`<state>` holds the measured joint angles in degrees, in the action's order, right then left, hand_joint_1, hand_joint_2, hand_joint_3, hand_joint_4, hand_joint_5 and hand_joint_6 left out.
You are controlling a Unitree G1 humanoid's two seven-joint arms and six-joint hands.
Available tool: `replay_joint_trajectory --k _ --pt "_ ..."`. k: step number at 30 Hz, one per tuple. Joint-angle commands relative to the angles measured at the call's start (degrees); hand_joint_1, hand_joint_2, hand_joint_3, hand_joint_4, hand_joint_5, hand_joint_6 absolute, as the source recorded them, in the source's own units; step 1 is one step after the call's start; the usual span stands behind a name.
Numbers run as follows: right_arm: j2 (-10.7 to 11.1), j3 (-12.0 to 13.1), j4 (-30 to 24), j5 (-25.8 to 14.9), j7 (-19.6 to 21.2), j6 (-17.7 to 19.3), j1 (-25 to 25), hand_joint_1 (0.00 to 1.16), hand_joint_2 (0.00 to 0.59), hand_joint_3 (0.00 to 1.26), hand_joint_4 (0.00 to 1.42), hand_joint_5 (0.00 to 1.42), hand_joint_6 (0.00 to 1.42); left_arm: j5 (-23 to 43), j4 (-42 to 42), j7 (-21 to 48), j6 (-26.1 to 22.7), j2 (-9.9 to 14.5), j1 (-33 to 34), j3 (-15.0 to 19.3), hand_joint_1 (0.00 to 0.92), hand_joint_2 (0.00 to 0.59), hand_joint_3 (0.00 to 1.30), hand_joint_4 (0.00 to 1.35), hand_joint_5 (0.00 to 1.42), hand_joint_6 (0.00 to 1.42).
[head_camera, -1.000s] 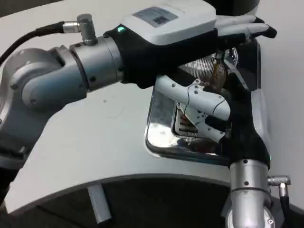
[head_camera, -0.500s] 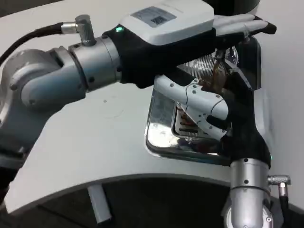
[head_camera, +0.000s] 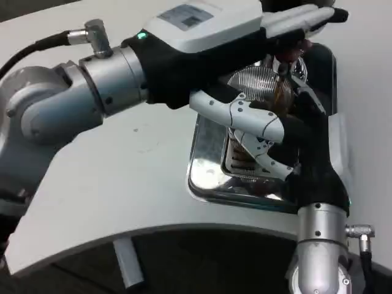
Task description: Grasp the cup under the faucet to collect the drink, then remove the cup.
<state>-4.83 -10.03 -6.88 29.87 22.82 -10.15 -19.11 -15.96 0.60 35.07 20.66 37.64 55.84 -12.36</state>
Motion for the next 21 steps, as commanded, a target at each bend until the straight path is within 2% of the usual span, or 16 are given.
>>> replay_joint_trajectory --k 1,21 --pt "-0.3 0.8 0.7 0.0 1.4 1.0 0.1 0.75 0.261 0.35 0.35 0.34 0.38 -0.3 2.2 -0.2 0.8 0.2 -3.2 0.6 0.000 0.079 0.00 0.00 0.12 0.21" --pt "0.3 2.2 0.7 -0.5 1.1 2.1 0.3 0.75 0.261 0.39 0.39 0.39 0.41 2.8 3.1 -6.9 6.5 -2.4 -5.9 6.3 0.000 0.084 0.00 0.02 0.16 0.25"
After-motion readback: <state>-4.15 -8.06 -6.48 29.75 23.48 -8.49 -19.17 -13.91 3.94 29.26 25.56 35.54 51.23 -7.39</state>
